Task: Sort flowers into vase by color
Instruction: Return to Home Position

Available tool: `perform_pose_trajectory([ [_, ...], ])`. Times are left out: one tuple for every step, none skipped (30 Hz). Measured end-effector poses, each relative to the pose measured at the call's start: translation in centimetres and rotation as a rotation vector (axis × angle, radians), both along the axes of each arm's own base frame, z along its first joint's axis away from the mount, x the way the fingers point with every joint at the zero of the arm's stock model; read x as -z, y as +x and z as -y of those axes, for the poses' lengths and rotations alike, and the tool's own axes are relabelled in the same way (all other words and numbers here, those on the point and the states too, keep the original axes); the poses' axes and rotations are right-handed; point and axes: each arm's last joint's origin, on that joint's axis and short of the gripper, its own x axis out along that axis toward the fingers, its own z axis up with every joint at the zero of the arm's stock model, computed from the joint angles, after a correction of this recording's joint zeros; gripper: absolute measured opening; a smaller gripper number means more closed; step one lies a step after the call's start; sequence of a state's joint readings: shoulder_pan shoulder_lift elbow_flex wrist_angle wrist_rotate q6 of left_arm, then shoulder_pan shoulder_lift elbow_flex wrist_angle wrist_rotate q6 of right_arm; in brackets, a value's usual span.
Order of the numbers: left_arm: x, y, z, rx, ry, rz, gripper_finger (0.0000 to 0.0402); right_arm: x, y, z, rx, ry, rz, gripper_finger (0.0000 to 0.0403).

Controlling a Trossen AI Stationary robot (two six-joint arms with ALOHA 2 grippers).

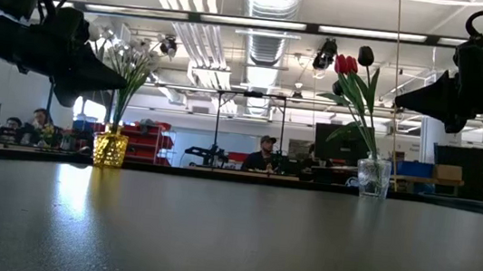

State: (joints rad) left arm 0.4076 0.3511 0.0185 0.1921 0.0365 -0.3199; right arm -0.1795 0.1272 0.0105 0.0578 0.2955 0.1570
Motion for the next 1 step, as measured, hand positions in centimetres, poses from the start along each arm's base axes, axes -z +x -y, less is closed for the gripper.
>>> perform_pose_trajectory([
  [0.01,0.0,0.0,0.0,0.0,-0.001,0.0,0.0,0.0,0.0,0.0,0.0,0.0,0.0009],
])
